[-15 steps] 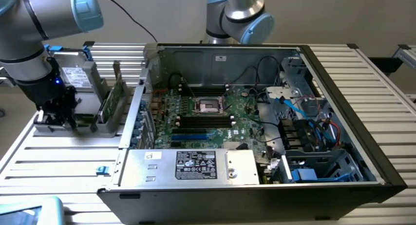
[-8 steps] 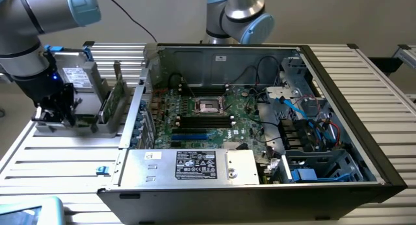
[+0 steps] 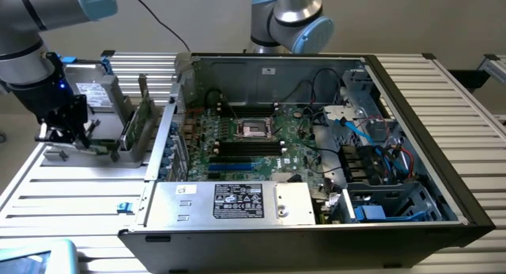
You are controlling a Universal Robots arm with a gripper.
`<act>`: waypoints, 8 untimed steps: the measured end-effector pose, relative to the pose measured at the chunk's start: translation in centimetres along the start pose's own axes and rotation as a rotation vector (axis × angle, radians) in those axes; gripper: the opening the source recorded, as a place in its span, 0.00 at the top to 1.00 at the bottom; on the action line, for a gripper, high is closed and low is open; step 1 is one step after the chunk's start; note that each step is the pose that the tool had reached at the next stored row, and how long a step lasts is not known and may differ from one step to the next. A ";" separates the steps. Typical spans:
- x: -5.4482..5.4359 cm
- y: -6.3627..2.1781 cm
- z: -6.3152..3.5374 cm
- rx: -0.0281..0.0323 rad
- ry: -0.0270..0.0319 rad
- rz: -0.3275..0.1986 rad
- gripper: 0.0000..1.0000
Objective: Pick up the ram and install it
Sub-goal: 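Pick up the ram and move it above insertion slot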
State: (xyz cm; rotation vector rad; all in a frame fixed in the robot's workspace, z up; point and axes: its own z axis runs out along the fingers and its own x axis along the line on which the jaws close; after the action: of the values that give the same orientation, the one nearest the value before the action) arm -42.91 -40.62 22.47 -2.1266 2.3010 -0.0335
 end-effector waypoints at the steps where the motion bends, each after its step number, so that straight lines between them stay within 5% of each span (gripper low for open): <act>1: 0.0 0.01 -0.07 0.0003 -0.0002 -0.002 0.85; 8: -0.3 -0.02 -2.41 0.0005 -0.0003 -0.029 0.85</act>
State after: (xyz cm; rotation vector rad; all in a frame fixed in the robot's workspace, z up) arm -42.91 -40.34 24.88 -2.1600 2.2693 -0.0340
